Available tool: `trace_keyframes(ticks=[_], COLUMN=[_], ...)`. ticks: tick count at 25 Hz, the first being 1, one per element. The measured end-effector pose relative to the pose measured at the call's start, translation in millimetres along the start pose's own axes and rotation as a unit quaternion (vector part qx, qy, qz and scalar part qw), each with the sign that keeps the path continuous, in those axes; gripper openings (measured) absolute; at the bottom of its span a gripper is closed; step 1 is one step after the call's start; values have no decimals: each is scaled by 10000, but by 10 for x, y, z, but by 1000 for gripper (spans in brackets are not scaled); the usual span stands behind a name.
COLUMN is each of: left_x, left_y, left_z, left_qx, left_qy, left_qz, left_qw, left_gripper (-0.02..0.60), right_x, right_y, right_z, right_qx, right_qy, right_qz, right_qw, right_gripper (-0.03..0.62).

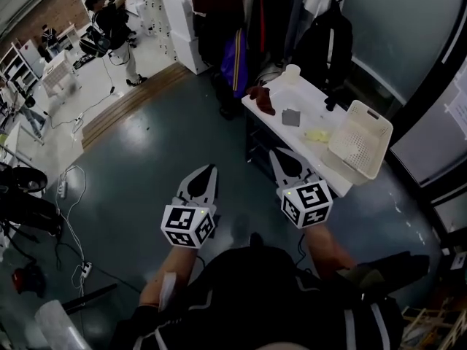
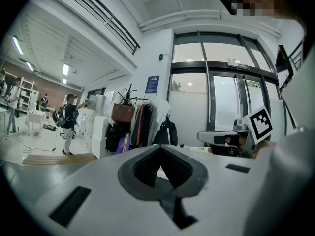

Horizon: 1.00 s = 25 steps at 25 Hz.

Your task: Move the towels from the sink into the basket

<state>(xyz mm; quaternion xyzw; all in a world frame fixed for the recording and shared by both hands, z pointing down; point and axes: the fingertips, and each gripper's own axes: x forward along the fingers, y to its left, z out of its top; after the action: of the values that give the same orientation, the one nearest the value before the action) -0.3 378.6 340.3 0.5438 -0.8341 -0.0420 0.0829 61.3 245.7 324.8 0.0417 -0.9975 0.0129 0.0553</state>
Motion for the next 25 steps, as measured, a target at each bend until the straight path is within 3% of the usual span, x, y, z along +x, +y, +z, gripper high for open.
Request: trace_keyframes(ticks=[13, 19, 25], left_x=[1072, 1368, 1676], left_y=[-25, -6, -40], left_z=[-15, -52, -110], left_qx=[11, 36, 136], left_qy=[108, 219, 387], left_qz=[48, 164, -73], left_qw=[9999, 9996, 9991], left_gripper=[3, 3, 3], right_x=[360, 470, 582], right_y=[-969, -1149, -1428], right_z=[-88, -71, -67], right_qx=[303, 171, 154], right_qy=[9, -123, -224], right_qz=[-68, 172, -93], right_qw=[9995, 9996, 9996], right_gripper=[3, 3, 3])
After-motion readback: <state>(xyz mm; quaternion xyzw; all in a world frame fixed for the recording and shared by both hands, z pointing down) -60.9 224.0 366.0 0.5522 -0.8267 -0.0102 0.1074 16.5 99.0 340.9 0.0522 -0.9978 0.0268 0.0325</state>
